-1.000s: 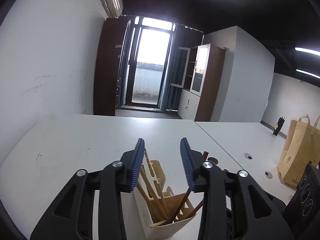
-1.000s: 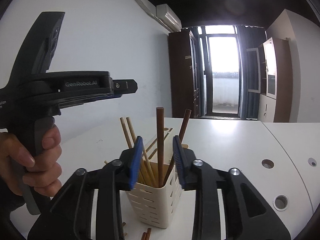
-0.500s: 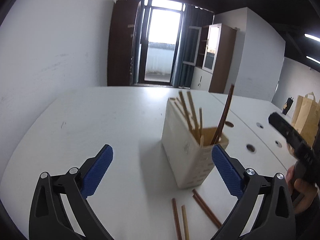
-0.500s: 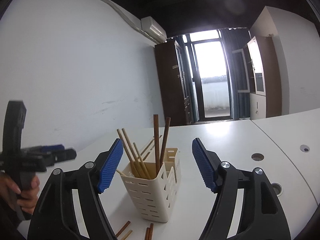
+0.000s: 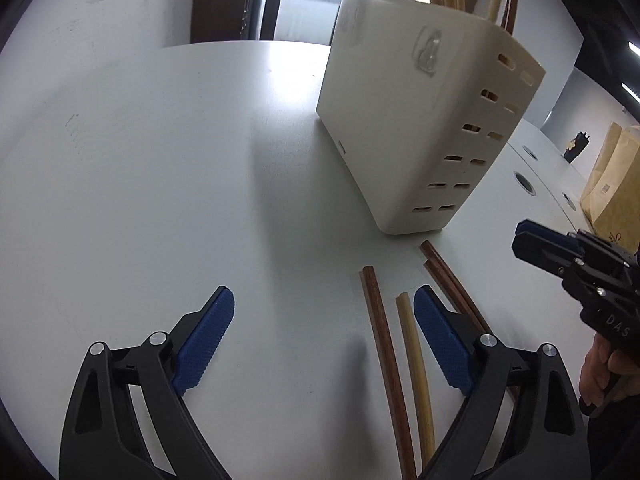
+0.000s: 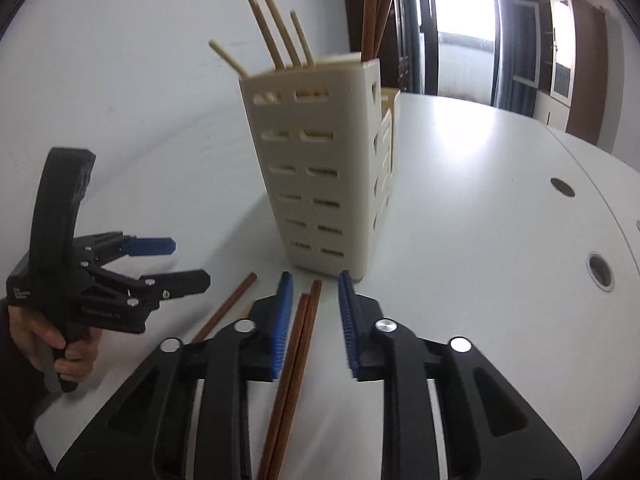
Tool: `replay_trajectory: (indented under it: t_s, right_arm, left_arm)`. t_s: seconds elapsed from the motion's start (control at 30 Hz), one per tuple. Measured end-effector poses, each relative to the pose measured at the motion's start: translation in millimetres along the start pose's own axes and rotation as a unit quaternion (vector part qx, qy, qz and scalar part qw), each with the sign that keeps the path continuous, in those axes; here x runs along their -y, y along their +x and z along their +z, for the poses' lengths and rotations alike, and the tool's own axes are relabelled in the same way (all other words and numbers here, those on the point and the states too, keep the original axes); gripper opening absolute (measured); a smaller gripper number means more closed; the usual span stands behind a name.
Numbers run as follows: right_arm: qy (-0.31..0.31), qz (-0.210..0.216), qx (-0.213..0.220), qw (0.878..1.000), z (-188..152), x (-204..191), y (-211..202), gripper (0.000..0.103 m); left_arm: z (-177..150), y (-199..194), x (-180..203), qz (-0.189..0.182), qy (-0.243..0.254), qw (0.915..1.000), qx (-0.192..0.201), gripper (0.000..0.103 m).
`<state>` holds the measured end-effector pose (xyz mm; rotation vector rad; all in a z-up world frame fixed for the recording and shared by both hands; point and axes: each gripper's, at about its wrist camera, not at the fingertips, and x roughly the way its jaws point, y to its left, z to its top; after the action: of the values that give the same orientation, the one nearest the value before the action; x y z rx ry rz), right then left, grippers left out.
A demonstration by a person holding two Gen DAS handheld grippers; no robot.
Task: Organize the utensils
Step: 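Grasp a brown chopstick with the right tool while the left tool grasps a light one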
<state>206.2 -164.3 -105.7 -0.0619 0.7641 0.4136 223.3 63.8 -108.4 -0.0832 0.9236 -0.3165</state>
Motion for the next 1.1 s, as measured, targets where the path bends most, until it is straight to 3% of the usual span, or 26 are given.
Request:
replay_trajectory:
  t_s: [0.2,0.33,0.43,0.6,0.83,0.9,1.1]
  right_arm:
    - [-0.002,-0.010,-0.061,0.998,3.0,2.3,39.7,0.009]
    - [-0.007,0.004,-0.062,0.998,1.2,-3.3,43.2,0.009]
    - [-0.004,0.016,-0.062,0.998,-4.4,-1.7,39.1,0.010]
    - [-0.005,0.018,-0.073,0.997,-13.0,-5.2,46.6,0.010]
    - [-0.010,0.004,-0.075,0.997,-19.1,-11.6,47.8,0.010]
    - [-0.006,0.003,-0.075,0.997,-19.2,-14.1,47.0,0.010]
    - [0.021,0.014,-0.073,0.997,-16.1,-4.5,44.9,0.008]
  left_arm:
    - [17.1,15.3,8.8,0.007,0.038,0.9992,-0.012,0.083]
    - [16.5,19.4,10.8,0.028,0.040,0.9988,-0.008,0.083]
    - [13.6,18.0,11.7,0.015,0.033,0.9993,-0.006,0.083]
    - [8.5,30.0,15.5,0.043,0.048,0.9978,-0.015,0.085]
    - [6.5,33.5,21.3,0.047,0.064,0.9966,-0.022,0.087]
    - [6.9,34.4,23.2,0.049,0.068,0.9963,-0.021,0.084]
    - [5.9,30.8,27.3,0.051,0.077,0.9956,-0.013,0.056]
